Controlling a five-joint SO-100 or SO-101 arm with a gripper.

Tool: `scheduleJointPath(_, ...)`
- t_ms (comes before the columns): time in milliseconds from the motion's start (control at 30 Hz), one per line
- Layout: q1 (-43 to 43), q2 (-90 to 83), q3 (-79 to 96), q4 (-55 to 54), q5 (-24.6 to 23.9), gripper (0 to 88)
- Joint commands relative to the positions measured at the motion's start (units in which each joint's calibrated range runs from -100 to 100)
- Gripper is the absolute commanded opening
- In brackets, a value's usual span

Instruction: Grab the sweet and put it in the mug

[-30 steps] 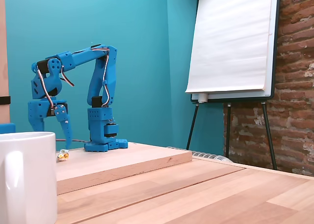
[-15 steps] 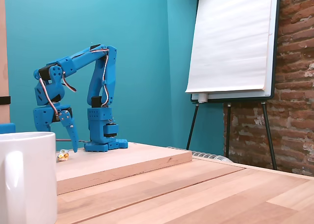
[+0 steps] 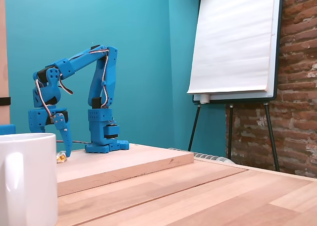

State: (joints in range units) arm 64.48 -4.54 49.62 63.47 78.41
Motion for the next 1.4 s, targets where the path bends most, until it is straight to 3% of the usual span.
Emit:
scheduleJointPath(0, 0.7, -0.5, 0.5, -0.5, -0.1, 20.8)
scheduleJointPath(267, 0.7, -0.8, 1.1, -1.3, -0.1, 18.8)
scheduleJointPath(567, 0.7, -0.9, 1.2, -1.2, -0.1, 2.1)
scheduleJointPath(933, -0.2, -4.7, -2.0, 0.2, -0.4, 3.2)
scheduleJointPath(1033, -4.1, -8.5, -4.9, 5.2, -2.8, 3.2)
scheduleJointPath(1367, -21.4, -1.7, -35.3, 27.4, -18.6, 3.3)
